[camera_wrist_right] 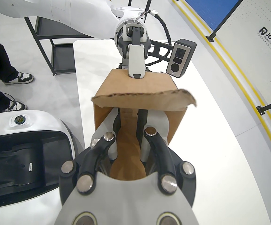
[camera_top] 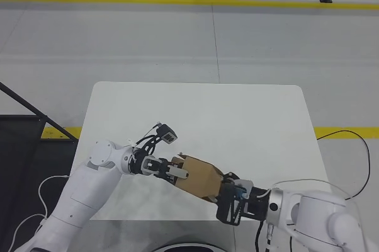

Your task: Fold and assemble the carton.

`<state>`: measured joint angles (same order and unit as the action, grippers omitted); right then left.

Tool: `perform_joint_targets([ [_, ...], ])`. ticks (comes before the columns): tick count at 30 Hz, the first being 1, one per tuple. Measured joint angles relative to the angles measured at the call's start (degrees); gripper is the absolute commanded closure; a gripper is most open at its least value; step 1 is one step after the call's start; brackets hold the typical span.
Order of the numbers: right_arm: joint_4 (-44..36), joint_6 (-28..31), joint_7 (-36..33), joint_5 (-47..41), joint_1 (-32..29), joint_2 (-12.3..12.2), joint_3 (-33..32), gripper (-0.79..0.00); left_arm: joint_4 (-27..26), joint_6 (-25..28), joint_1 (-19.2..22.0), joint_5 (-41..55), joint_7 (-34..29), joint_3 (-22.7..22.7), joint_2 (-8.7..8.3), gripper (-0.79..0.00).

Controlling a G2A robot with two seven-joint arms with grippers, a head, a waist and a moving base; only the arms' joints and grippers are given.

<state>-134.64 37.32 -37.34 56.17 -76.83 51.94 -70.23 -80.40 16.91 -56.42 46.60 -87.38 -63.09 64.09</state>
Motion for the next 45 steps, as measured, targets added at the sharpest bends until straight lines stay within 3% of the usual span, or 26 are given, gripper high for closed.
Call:
perform_joint_targets([
  [23, 0.0, -1.8, -3.9, -1.6, 2.8, 0.4, 3.5, -0.243, -0.2, 0.0, -0.2, -0.5, 0.0, -0.1, 0.14, 0.000],
  [45, 0.0, 0.4, 2.5, -2.3, -5.3, -0.8, -6.6, -0.277, -1.5, 0.6, -1.7, 0.4, 0.6, -3.2, -0.24, 0.000],
])
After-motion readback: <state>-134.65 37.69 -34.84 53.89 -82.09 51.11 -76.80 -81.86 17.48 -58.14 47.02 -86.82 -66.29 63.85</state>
